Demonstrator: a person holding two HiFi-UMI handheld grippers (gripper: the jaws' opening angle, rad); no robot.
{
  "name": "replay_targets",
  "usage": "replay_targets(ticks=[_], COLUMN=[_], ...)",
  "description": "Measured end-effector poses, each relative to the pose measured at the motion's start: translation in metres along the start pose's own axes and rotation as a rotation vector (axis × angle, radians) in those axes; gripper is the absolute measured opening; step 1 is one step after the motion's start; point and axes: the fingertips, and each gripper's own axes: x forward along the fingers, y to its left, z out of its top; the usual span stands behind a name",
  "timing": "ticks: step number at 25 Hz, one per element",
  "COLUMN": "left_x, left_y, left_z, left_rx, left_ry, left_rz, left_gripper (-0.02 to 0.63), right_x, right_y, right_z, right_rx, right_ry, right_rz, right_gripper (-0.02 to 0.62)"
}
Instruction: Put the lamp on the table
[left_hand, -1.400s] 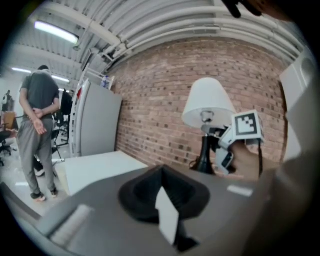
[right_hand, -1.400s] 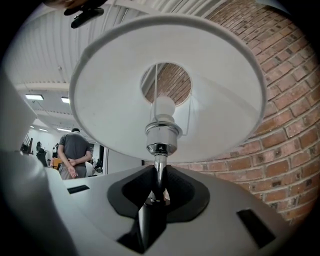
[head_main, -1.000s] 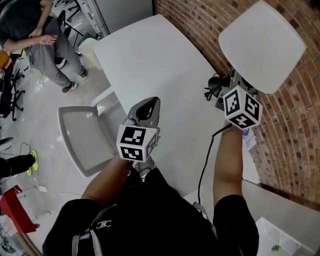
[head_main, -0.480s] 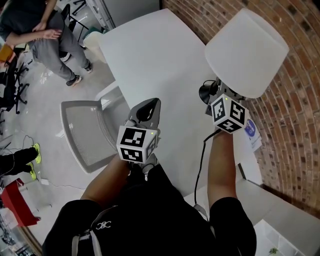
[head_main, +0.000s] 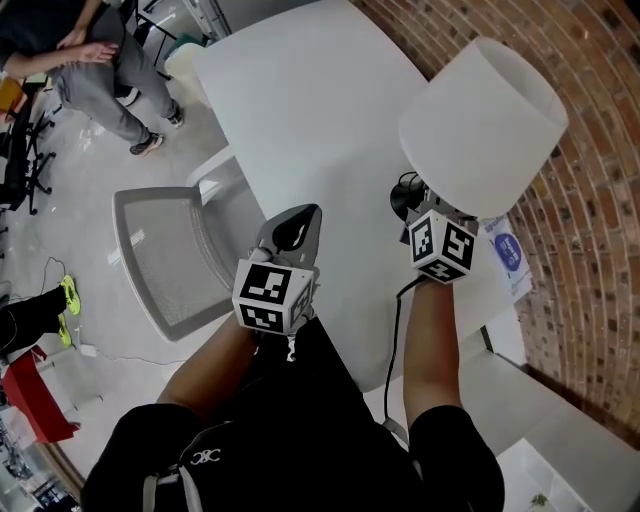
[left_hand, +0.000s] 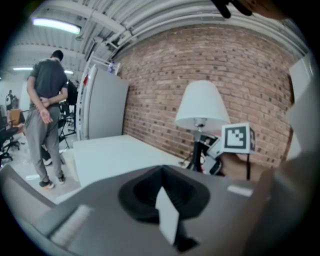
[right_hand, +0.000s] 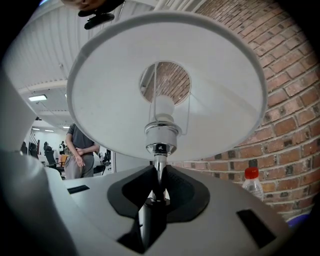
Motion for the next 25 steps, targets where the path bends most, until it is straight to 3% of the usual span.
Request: replay_targets(ticks=[13,25], left_x=[0.024,0.023], left_y=[0.010,0.008], left_z=[-0.066,-0.076], left_rx=[-0.013,0.017], left_ry=[0.094,0.106], left_rz=[-0.030,-0.069], left_gripper=[0.000,0.000], right_x=[0.006,0.000], right_y=[0.024,0.031], right_z=[-0.079,-0.101], right_rx=[-0.025,-0.033], right_ry=[0.066,0.063], right_rz=[0.021,0.000], right_gripper=[0.066,0.066])
